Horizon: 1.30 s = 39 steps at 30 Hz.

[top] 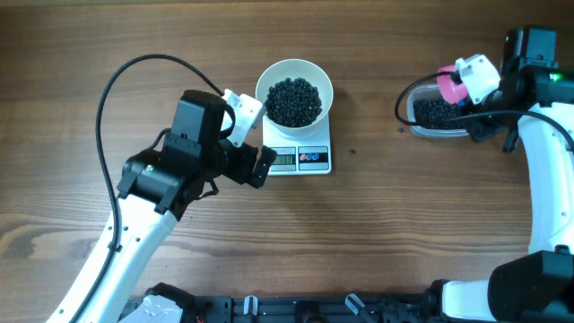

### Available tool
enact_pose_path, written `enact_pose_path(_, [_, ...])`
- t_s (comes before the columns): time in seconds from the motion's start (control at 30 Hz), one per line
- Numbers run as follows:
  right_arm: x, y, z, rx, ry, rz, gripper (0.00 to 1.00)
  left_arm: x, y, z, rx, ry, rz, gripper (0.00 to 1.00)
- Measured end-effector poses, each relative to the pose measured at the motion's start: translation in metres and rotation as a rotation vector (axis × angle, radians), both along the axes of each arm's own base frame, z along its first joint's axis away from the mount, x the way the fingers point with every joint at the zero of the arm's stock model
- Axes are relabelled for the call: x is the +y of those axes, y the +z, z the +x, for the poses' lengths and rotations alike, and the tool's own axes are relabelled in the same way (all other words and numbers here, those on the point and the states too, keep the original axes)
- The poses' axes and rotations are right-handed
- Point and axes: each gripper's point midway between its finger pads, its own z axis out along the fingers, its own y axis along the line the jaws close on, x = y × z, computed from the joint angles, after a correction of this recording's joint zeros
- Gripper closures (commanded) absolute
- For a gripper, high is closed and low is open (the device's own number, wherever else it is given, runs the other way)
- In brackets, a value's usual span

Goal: Scoop item into bowl and weigh 150g on scale
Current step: 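Return the empty scoop right to the bean tub, then lower the pink scoop into the beans in the tub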

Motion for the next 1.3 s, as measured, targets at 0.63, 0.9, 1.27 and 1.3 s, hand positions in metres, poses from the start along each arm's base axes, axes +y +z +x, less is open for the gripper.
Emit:
enact_pose_path(0.63, [-0.034,-0.015,0.005,0.044,-0.060,-0.181,0.96,0.000,0.000,0.000,0.000,0.000,0.000,0.00])
enact_pose_path(0.9, [-0.041,-0.014,0.007,0.037,-0.092,-0.217,0.96,0.000,0.000,0.000,0.000,0.000,0.000,0.00])
enact_pose_path(1.27, [-0.041,-0.017,0.008,0.030,-0.128,-0.202,0.96,0.000,0.000,0.000,0.000,0.000,0.000,0.00])
enact_pose_path(1.3, [-0.041,-0.019,0.009,0.037,-0.129,-0.201,0.96,0.000,0.000,0.000,0.000,0.000,0.000,0.00])
